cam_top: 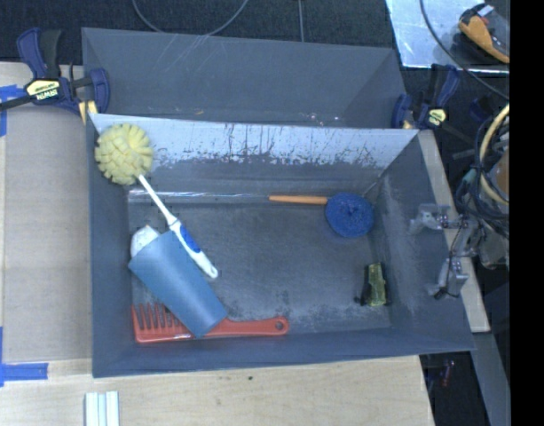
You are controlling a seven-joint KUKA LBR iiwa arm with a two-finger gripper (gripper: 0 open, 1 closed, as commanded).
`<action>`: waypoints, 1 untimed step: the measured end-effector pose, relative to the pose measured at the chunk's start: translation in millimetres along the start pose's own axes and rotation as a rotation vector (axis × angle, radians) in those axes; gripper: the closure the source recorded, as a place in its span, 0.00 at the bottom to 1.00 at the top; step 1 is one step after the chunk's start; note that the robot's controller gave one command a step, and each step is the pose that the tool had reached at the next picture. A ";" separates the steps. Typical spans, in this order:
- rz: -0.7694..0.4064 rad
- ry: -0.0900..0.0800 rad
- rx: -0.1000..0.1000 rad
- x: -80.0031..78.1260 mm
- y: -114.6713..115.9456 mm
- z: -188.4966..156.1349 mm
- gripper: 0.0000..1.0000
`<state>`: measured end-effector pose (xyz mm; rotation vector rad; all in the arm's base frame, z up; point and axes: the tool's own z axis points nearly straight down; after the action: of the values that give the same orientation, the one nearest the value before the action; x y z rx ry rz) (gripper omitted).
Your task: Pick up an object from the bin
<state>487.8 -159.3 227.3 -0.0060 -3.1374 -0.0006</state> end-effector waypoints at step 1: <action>-0.004 -0.008 0.002 -1.9 0.9 -4.0 0.00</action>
Offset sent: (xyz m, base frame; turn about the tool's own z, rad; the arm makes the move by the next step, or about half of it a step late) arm 0.0073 0.0012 0.0651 -0.0535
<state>489.7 -158.4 231.2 0.0008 -3.1456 0.0023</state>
